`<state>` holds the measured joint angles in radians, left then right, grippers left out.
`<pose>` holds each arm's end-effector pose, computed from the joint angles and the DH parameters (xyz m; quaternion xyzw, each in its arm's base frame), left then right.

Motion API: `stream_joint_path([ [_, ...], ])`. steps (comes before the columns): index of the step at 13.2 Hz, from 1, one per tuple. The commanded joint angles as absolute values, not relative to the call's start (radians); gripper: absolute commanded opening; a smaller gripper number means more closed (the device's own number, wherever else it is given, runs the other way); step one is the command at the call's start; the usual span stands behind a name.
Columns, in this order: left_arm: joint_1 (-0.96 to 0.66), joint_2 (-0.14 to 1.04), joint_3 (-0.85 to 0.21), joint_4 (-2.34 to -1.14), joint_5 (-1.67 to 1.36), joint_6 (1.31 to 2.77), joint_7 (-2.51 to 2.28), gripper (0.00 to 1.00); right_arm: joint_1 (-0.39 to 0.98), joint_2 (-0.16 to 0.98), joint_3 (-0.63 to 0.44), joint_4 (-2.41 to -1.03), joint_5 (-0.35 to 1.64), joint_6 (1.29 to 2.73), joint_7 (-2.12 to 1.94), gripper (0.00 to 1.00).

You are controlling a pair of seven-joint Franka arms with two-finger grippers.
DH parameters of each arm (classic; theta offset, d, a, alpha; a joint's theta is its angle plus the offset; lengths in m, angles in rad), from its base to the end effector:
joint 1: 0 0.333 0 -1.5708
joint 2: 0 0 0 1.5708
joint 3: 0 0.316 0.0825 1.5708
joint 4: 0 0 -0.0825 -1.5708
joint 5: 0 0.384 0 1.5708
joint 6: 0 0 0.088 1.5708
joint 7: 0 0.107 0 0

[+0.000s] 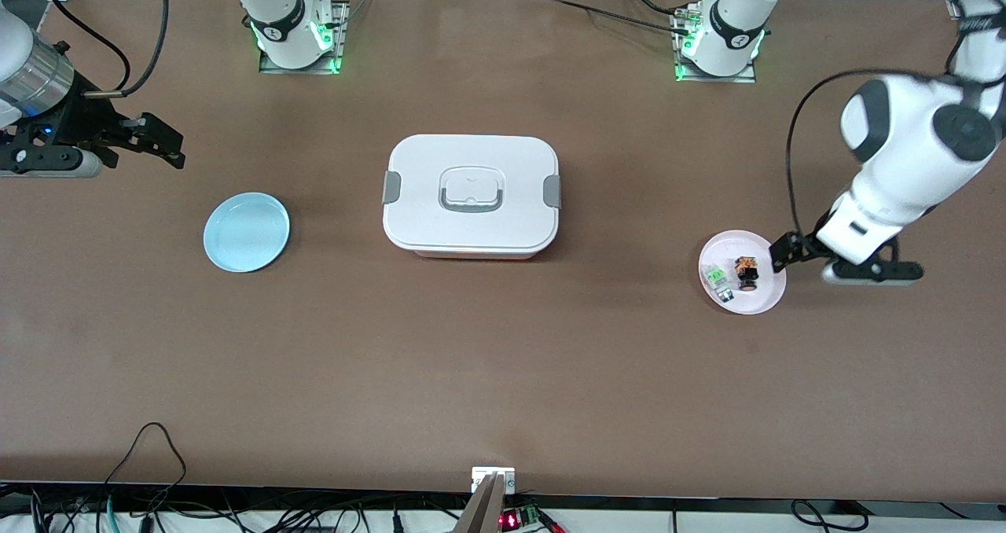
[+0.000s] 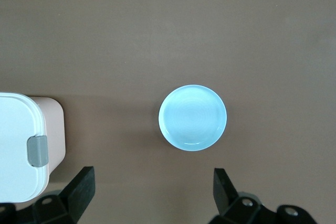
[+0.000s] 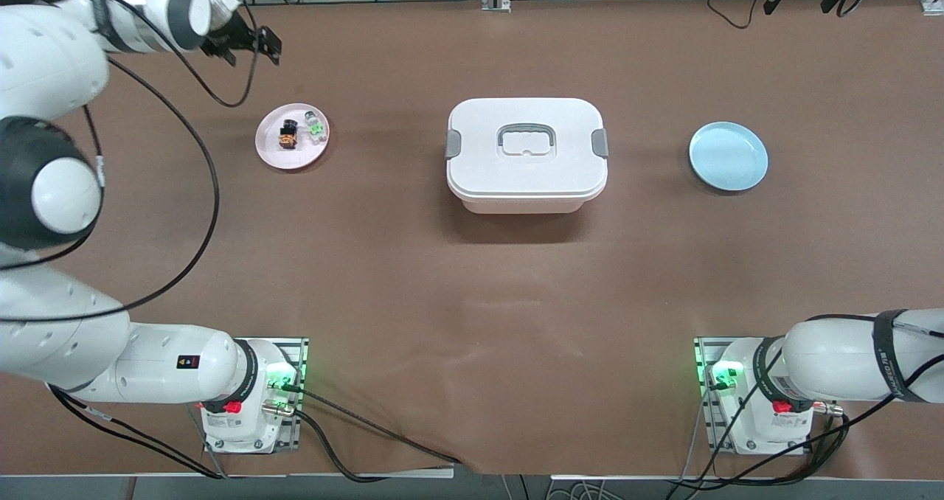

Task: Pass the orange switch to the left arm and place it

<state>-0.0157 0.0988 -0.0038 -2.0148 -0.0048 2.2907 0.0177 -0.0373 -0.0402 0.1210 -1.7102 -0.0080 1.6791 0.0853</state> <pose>0.5900 -0.0116 0.4218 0.9959 -0.0171 0.0884 0.0022 0.5471 0.0463 0.5898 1.0000 -0.0004 0.0049 0.0060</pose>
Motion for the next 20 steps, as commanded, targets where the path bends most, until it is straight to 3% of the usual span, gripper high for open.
stream_joint_path([
  [1, -0.021, 0.028, -0.014, -1.915, 0.012, 2.104, 0.067, 1.0, -0.032, -0.026, 0.12, -1.678, -0.006, 1.664, 0.098, 1.0],
  [4, -0.025, 0.029, -0.044, -1.657, 0.017, 1.762, 0.072, 1.0, -0.034, -0.025, 0.118, -1.678, -0.006, 1.663, 0.094, 1.0],
  [7, -0.026, 0.025, -0.064, -1.551, 0.02, 1.637, 0.072, 1.0, -0.034, -0.026, 0.118, -1.677, -0.006, 1.664, 0.1, 1.0],
  [15, -0.1, -0.083, 0.043, -1.626, 0.017, 1.635, 0.077, 1.0, -0.034, -0.025, 0.118, -1.667, -0.008, 1.664, 0.098, 1.0],
  [20, -0.101, -0.08, 0.034, -1.614, 0.008, 1.612, 0.075, 1.0, -0.034, -0.025, 0.118, -1.672, -0.008, 1.655, 0.103, 1.0],
])
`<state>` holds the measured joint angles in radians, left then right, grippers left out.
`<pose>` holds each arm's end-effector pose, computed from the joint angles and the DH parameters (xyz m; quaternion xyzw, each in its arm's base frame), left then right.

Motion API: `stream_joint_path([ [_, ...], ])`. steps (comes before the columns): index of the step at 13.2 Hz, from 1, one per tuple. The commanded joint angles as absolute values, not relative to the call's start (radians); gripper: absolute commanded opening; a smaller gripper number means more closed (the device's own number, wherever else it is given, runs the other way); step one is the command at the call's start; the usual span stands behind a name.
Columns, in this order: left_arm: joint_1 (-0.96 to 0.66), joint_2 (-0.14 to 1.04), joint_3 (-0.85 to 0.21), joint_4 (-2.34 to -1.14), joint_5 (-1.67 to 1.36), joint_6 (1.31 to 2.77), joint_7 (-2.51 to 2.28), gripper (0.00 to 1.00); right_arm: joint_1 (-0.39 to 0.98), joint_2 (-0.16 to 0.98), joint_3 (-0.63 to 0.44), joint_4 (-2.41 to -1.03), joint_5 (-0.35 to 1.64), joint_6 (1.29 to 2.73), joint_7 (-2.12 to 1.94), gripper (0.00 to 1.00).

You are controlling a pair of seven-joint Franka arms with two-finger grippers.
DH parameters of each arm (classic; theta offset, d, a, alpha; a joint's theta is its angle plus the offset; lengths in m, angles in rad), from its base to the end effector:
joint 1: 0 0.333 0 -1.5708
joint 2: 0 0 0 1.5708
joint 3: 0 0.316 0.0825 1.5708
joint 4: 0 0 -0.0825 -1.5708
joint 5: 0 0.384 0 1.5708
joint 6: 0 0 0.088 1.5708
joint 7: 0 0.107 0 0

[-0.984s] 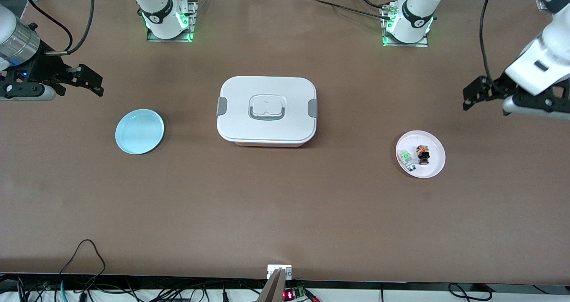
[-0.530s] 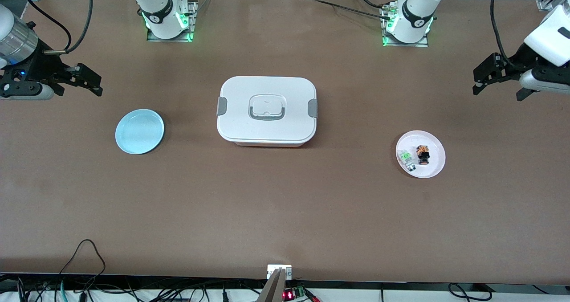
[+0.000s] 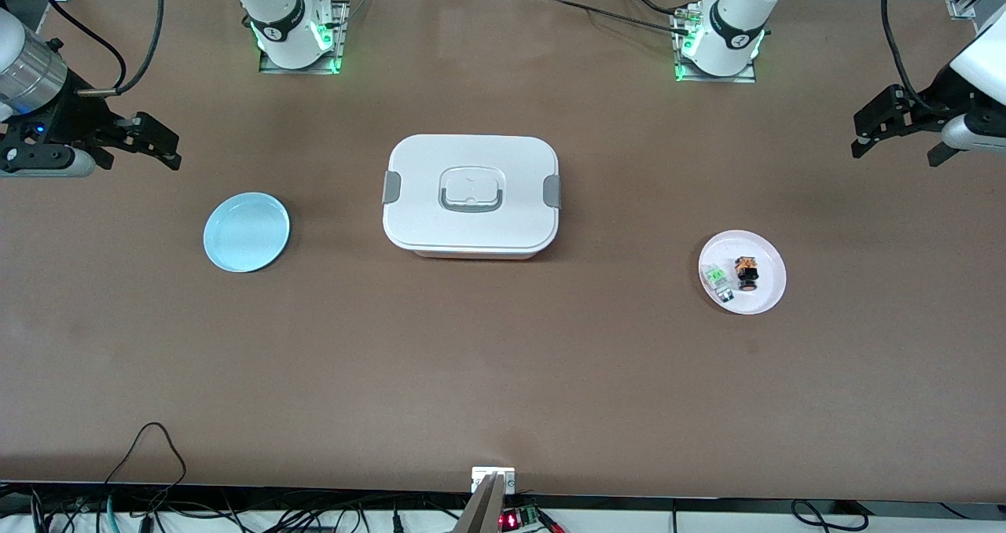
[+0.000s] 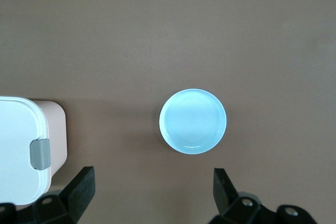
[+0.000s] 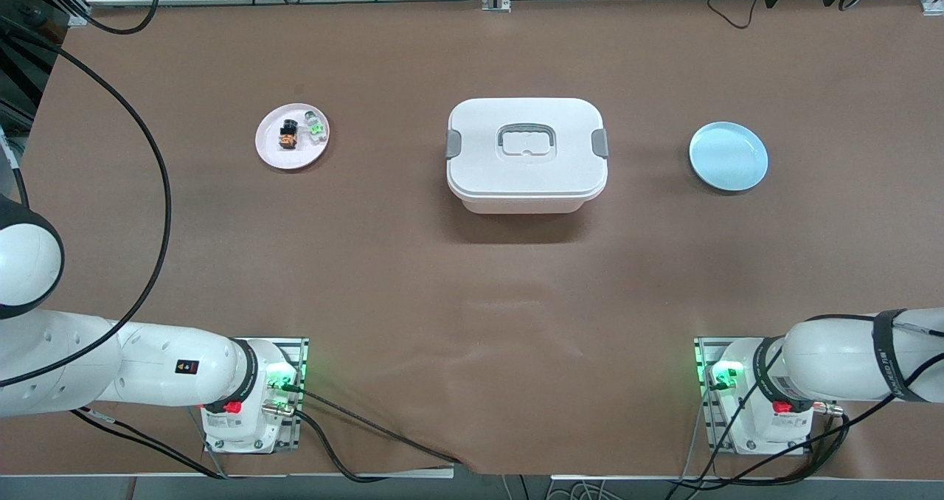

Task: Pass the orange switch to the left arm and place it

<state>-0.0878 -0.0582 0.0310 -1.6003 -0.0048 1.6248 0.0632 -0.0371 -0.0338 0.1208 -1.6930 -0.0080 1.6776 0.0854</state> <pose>0.5411 -0.0307 0.6474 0.9973 -0.0599 0.0413 0.0032 0.5496 0.0464 0.5944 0.9999 -0.0005 0.0096 0.0052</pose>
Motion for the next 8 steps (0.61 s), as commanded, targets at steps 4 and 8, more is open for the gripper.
stream_joint_path([
  [4, -0.101, -0.077, 0.032, -1.609, 0.009, 1.609, 0.075, 1.0, -0.034, -0.025, 0.118, -1.667, -0.006, 1.646, 0.106, 1.0],
  [8, -0.091, -0.069, 0.035, -1.605, 0.006, 1.618, 0.074, 1.0, -0.034, -0.023, 0.118, -1.667, -0.008, 1.649, 0.103, 1.0],
])
